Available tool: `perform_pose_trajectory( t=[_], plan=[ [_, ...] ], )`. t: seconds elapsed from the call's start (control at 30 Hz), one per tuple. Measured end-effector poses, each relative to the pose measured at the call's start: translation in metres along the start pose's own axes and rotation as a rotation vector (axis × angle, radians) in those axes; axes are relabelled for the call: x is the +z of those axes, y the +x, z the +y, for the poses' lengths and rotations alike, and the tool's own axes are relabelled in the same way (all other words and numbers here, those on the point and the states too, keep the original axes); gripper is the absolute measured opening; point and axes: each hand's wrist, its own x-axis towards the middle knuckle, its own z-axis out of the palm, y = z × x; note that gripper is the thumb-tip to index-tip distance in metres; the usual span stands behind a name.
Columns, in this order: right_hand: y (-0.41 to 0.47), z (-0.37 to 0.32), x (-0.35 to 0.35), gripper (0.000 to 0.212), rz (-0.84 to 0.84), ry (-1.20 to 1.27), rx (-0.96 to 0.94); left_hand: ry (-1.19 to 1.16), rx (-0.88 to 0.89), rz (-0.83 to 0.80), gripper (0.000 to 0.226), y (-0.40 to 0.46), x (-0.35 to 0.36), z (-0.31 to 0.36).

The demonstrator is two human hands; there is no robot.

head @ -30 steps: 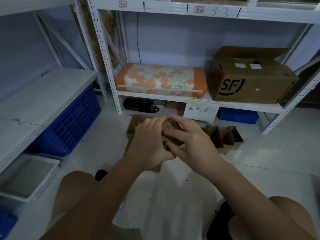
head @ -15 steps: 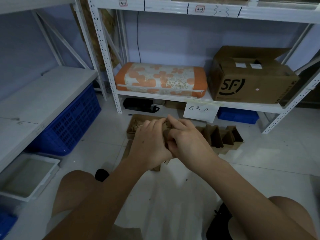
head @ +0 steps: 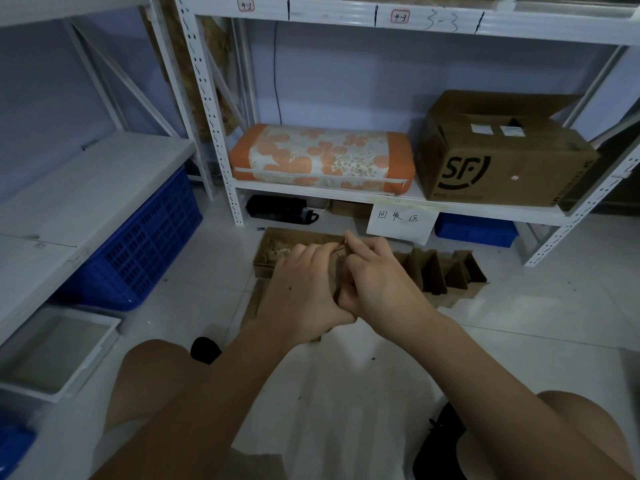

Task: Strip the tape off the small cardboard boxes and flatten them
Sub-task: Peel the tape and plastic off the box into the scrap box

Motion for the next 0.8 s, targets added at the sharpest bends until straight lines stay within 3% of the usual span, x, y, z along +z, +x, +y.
perform_pose_trajectory(
  t=[0.17,0.37,0.8],
  plan=[
    [-0.004,0.009,-0.008,0.014,-0.023,0.141,-0.007,-0.005,0.006,0.024,0.093,0.0,0.0,-0.002],
    [-0.005,0.011,-0.002,0.008,0.07,0.237,-0.001,-0.056,-0.006,0.015,0.099,0.001,-0.002,0.0],
    [-0.006,0.005,0.001,0.014,0.173,0.061,-0.057,-0.071,0.007,0.073,0.097,-0.001,0.004,0.004]
  ],
)
